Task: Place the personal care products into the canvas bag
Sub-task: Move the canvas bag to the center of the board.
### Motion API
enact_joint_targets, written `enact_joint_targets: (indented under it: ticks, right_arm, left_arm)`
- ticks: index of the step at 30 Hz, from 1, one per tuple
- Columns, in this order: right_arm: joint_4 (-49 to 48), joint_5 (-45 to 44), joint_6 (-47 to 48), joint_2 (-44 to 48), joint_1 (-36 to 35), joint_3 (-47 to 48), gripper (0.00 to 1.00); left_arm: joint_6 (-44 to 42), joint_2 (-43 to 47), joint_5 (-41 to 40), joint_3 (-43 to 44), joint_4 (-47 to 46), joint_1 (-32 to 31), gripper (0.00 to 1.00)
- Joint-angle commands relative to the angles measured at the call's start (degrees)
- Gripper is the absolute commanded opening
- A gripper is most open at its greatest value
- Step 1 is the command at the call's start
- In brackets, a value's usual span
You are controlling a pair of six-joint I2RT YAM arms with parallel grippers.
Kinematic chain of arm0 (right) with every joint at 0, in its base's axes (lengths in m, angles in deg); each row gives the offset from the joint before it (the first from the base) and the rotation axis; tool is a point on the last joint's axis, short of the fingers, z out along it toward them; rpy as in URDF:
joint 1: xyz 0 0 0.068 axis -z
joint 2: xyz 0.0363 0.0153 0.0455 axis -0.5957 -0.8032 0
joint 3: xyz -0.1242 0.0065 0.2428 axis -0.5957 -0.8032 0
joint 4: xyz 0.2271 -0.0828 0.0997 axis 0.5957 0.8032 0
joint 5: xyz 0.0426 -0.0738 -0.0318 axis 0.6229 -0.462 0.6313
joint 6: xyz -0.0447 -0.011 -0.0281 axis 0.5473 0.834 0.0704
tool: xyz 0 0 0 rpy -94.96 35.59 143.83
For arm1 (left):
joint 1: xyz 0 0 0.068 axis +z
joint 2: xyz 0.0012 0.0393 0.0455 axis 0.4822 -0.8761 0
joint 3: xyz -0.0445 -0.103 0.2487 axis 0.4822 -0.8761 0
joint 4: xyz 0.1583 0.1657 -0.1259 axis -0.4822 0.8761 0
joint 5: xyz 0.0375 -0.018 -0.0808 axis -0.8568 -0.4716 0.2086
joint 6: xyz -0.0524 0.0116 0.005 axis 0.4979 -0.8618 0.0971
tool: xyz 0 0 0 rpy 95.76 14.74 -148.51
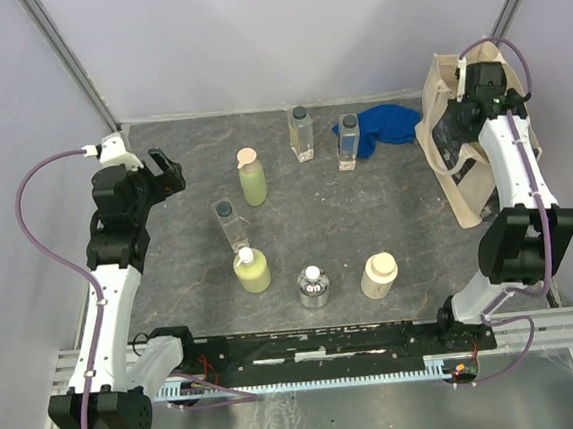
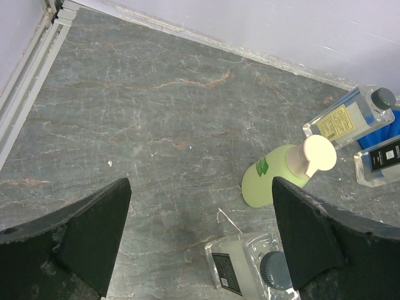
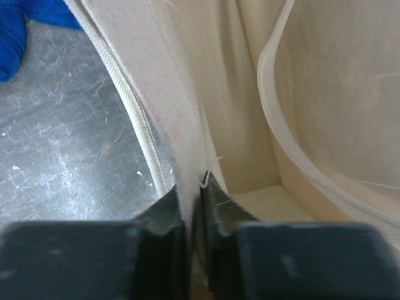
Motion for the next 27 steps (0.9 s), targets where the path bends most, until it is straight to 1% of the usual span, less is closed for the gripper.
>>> enact_joint_targets:
  ticks: [1,7,11,15,19,22,27]
  right_arm:
    - [3.4,1.0,-3.3,7.6,0.0,-5.1,0.01]
    - [7.1,10.2,-6.6,18.2,-0.5,-9.7,0.01]
    - [10.5,13.7,-7.2,25.1,-3.4,-12.5,0.01]
    - [13.8,14.5,-8.2,30.6,-7.8,-15.7,0.0]
    - [14.3,13.5,-9.6,34.3,-13.3,-20.7,0.01]
    - [13.9,12.0,-10.8,35.0,-16.4,-23.4,0.01]
    - [12.4,12.2,-12.0,34.6,-21.0,-26.1,0.01]
  left_arm:
    - [-1.6,1.6,0.6,0.3,-1.7,0.1,1.0]
    - [-1.1,1.7,1.8,0.0,-1.8,0.0,1.0]
    - [-0.7,1.7,2.4,-0.2,-2.0,0.1,0.99]
    - [-0.7,1.1,3.5,0.0,-2.0,0.1,1.0]
    - [-0.1,0.0,6.0,1.0,-2.1,0.1,1.0]
    - [0.6,-1.0,7.9,2.2,-2.2,0.0,0.99]
    - [1.7,-1.0,9.7,2.7,-3.5,0.0,1.0]
